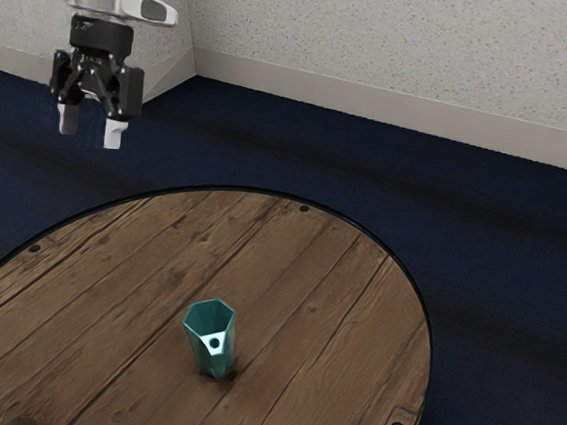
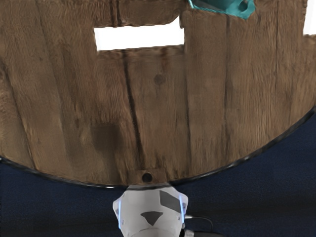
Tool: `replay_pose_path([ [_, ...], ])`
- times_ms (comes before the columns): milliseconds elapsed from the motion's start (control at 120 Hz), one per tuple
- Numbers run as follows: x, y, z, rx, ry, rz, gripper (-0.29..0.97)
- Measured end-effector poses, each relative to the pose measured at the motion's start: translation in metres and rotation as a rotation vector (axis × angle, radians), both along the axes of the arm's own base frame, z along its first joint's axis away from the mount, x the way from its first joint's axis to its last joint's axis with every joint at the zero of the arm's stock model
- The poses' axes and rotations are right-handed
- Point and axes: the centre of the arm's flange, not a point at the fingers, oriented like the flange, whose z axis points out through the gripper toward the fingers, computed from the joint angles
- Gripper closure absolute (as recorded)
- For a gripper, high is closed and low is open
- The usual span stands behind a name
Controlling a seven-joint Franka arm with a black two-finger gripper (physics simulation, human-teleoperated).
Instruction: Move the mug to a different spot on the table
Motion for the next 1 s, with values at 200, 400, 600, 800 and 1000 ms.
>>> replay_pose_path([
  [200, 0.031, -0.051, -0.015, -0.011, -0.238, -0.107, 0.02],
  [400, 0.038, -0.132, -0.061, -0.015, -0.247, -0.215, 0.02],
  [600, 0.002, -0.264, -0.113, -0.026, -0.202, -0.422, 0.02],
  [800, 0.001, -0.281, -0.182, 0.024, -0.083, -0.427, 0.02],
  [1000, -0.009, -0.298, -0.248, 0.153, 0.101, -0.455, 0.03],
])
